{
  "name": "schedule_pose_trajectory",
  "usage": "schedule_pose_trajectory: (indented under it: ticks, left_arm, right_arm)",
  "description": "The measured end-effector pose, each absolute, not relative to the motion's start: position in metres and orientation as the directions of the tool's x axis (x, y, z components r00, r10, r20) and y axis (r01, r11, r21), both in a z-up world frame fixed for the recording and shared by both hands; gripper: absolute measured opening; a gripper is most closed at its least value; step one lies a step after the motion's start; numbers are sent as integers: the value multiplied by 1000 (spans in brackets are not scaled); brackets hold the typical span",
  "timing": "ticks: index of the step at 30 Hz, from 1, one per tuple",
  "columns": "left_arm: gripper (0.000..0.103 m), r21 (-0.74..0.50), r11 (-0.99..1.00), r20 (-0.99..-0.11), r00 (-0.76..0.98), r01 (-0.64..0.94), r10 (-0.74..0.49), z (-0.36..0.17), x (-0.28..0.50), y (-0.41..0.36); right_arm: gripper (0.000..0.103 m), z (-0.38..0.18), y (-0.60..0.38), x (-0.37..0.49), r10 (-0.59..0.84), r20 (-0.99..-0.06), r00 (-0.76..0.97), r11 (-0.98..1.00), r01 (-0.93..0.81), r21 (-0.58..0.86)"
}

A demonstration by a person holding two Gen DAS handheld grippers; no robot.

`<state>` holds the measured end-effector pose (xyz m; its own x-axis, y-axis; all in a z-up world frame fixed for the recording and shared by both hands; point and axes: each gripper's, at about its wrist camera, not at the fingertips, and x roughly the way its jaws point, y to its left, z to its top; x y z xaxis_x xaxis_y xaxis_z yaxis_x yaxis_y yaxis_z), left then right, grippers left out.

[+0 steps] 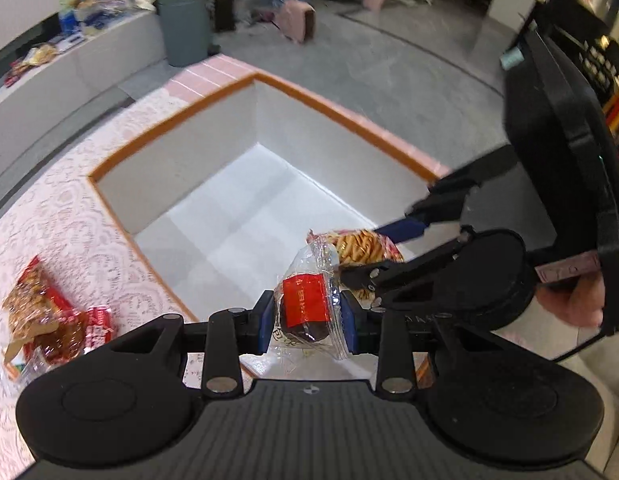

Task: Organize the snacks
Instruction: 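Carry the chip bag into the orange box and open the right gripper, then move the right gripper back to the pile and grasp the clear dried-snack bag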

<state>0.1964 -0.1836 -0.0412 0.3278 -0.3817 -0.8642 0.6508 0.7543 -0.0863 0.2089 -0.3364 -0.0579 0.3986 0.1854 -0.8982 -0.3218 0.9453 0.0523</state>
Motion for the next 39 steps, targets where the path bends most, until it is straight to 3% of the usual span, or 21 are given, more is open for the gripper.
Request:
schedule_pose_trajectory:
  ticks: [20,24,27,39]
  left_arm:
    - [41,-49,689,-922,232,724,-310,-85,195,-201]
    - [44,-47,693,-918,243,719,-314,-79,192,-197]
    - [49,-44,693,-910,258,719,-325,-70,187,-192]
    - [56,-11,751,-838,404,660,-367,-19,149,-143]
  right_arm:
    - [42,-89,-338,225,177,-944,278,923,-381,61]
    - [47,-85,-336,223,174,-943,284,925,-377,57]
    - [57,-78,-336,220,174,-941,291,932,-356,62]
    - [61,-24,-329,189,221,-863,454,955,-280,97]
